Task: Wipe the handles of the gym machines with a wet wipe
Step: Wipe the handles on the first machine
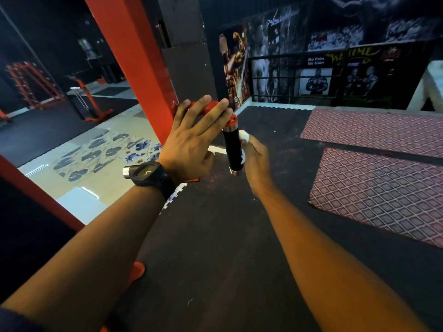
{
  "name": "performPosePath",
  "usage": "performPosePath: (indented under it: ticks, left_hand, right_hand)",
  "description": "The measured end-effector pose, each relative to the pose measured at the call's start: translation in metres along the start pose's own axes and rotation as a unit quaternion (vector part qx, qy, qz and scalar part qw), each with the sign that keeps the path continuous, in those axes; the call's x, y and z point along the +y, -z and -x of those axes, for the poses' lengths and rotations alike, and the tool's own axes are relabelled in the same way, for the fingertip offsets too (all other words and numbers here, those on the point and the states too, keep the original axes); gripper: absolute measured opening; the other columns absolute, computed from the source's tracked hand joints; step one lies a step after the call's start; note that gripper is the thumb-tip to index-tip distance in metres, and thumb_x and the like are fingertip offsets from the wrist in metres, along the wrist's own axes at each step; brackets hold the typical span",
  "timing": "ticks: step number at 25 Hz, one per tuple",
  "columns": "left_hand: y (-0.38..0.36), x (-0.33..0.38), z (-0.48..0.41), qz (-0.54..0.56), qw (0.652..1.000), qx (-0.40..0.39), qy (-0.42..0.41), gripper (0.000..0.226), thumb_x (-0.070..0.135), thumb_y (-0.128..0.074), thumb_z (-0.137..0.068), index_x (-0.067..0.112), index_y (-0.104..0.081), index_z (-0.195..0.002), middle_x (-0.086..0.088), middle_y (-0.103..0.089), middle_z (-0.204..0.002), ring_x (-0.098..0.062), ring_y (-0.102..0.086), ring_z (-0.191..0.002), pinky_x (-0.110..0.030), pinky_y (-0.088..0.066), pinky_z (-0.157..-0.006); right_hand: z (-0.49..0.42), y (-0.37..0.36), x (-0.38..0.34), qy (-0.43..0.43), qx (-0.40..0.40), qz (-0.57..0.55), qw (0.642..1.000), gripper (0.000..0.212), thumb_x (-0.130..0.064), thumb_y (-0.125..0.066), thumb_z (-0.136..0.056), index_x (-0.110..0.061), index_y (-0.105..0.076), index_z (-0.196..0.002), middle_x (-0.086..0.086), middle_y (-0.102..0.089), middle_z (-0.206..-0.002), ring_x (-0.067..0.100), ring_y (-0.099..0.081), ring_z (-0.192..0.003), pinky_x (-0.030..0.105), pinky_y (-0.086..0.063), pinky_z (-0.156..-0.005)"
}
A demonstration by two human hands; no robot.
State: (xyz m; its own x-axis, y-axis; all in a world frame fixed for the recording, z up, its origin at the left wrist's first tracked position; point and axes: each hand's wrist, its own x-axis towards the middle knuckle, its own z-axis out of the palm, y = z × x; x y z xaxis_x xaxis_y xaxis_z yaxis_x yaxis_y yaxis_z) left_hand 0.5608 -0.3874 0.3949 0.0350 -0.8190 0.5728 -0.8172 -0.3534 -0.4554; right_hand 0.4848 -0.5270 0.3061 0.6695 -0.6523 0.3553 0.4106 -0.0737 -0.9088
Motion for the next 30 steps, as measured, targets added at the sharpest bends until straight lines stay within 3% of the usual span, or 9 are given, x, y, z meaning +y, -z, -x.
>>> performPosePath:
  ticks: [4,8,11,13,15,17,22,27,30]
  left_hand:
    - [0.005,0.005,0.002,-0.017,0.999,-0.031,0.001,0.096,0.021,-0.064,-0.069,0.015,-0.028,-0.157,-0.003,-0.023,-0.165,-0.034,-0.014,-0.152,-0.060,-0.015,-0.119]
    - [0.011,0.009,0.005,-0.043,0.996,-0.079,0.009,0.094,0.040,-0.052,-0.074,0.016,-0.019,-0.159,-0.005,-0.014,-0.167,-0.034,-0.008,-0.153,-0.062,-0.010,-0.120]
    - [0.013,0.008,0.006,-0.055,0.995,-0.088,0.008,0.094,0.048,-0.044,-0.076,0.015,-0.017,-0.160,-0.006,-0.011,-0.167,-0.034,-0.006,-0.154,-0.060,-0.007,-0.121]
    - [0.014,0.006,0.006,-0.054,0.994,-0.092,0.004,0.097,0.047,-0.048,-0.074,0.016,-0.015,-0.160,-0.004,-0.009,-0.168,-0.032,-0.003,-0.154,-0.058,-0.004,-0.122]
    - [0.013,0.004,0.007,-0.064,0.993,-0.096,0.001,0.099,0.046,-0.049,-0.073,0.018,-0.011,-0.160,-0.002,-0.005,-0.168,-0.029,0.001,-0.154,-0.052,0.004,-0.123]
    - [0.012,0.001,0.009,-0.073,0.993,-0.091,-0.009,0.098,0.044,-0.048,-0.074,0.017,-0.011,-0.160,-0.002,-0.004,-0.168,-0.030,0.001,-0.155,-0.049,0.007,-0.123]
    - [0.007,-0.008,0.006,-0.080,0.992,-0.093,-0.030,0.102,0.046,-0.056,-0.075,0.019,-0.008,-0.161,-0.001,-0.002,-0.168,-0.028,0.002,-0.155,-0.049,0.005,-0.123]
    - [0.000,-0.013,-0.002,-0.077,0.993,-0.091,-0.022,0.097,0.050,-0.041,-0.074,0.019,-0.010,-0.160,-0.001,-0.005,-0.168,-0.028,0.000,-0.155,-0.050,0.003,-0.123]
    - [-0.003,-0.015,-0.002,-0.091,0.992,-0.088,-0.022,0.096,0.052,-0.038,-0.076,0.019,-0.008,-0.161,0.000,-0.002,-0.168,-0.028,0.002,-0.155,-0.048,0.009,-0.123]
  right_hand:
    - [0.003,-0.001,-0.004,0.065,0.001,-0.004,0.998,0.035,-0.008,-0.038,-0.104,-0.009,-0.063,-0.128,0.008,-0.069,-0.119,0.016,-0.063,-0.114,0.033,-0.051,-0.097]
    - [0.021,0.001,0.016,0.040,0.015,0.031,0.999,0.036,-0.011,-0.040,-0.105,-0.009,-0.058,-0.136,0.009,-0.069,-0.117,0.011,-0.065,-0.108,0.034,-0.053,-0.091]
    - [0.026,-0.007,0.015,0.133,0.058,0.109,0.983,0.042,-0.012,-0.041,-0.105,-0.007,-0.048,-0.145,0.013,-0.056,-0.141,0.022,-0.054,-0.131,0.032,-0.045,-0.108]
    - [0.032,-0.009,0.020,0.236,0.058,0.161,0.957,0.045,-0.011,-0.038,-0.105,0.003,-0.039,-0.148,0.018,-0.041,-0.153,0.028,-0.039,-0.143,0.031,-0.035,-0.116]
    - [0.047,-0.009,0.036,0.317,0.027,0.226,0.921,0.044,-0.007,-0.034,-0.106,0.010,-0.035,-0.147,0.024,-0.029,-0.157,0.034,-0.027,-0.148,0.039,-0.028,-0.121]
    - [0.049,-0.010,0.050,0.370,-0.009,0.297,0.880,0.043,-0.003,-0.026,-0.106,0.012,-0.037,-0.145,0.027,-0.027,-0.156,0.039,-0.020,-0.148,0.043,-0.022,-0.122]
    - [0.009,0.020,0.051,0.477,-0.061,0.501,0.719,0.051,0.003,-0.046,-0.100,0.000,-0.035,-0.149,0.015,-0.037,-0.155,0.031,-0.024,-0.148,0.043,-0.017,-0.124]
    - [-0.002,0.024,0.041,0.491,-0.064,0.531,0.688,0.047,-0.001,-0.042,-0.100,0.000,-0.041,-0.147,0.015,-0.041,-0.154,0.035,-0.028,-0.146,0.046,-0.022,-0.120]
    - [-0.004,0.028,0.048,0.496,-0.084,0.580,0.641,0.050,-0.001,-0.042,-0.098,0.000,-0.042,-0.148,0.015,-0.039,-0.155,0.034,-0.031,-0.146,0.047,-0.026,-0.119]
